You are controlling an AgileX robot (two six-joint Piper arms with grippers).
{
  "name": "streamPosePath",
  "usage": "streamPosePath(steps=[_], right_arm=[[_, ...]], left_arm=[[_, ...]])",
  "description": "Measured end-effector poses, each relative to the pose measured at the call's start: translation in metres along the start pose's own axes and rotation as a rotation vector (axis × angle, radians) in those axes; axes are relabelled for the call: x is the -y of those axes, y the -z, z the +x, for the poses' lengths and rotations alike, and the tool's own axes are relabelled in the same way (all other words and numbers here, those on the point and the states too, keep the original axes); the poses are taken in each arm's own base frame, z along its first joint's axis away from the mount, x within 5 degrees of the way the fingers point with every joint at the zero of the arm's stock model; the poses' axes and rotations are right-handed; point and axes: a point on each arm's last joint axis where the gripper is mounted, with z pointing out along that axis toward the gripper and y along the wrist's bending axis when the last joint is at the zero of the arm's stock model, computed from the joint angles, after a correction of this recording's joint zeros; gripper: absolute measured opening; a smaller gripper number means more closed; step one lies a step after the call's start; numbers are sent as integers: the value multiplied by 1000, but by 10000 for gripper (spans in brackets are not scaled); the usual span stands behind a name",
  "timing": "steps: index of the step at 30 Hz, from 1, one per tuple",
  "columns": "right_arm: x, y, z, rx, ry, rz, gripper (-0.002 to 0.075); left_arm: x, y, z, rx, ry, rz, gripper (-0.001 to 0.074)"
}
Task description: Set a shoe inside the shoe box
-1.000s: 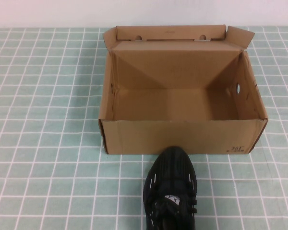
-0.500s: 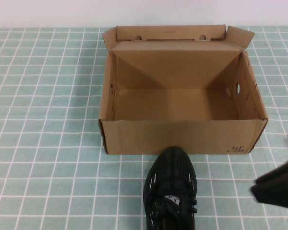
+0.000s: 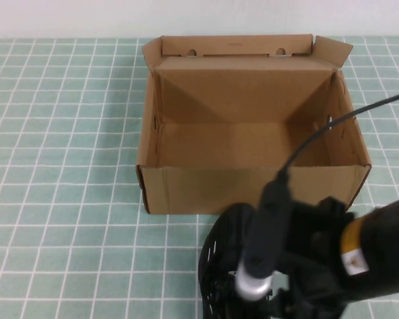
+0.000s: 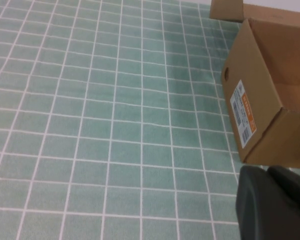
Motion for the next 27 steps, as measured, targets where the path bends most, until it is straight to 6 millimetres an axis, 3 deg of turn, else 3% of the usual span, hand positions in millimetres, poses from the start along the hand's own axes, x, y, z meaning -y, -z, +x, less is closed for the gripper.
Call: streamPosePath(steps=[10,27], right_arm=[[1,-44,-11,-51,-1,-8,388],[16,-87,-17,-82,22,96,388]], left_arm=[[0,0,0,0,-4,0,-4],[0,0,0,0,-4,0,-4]])
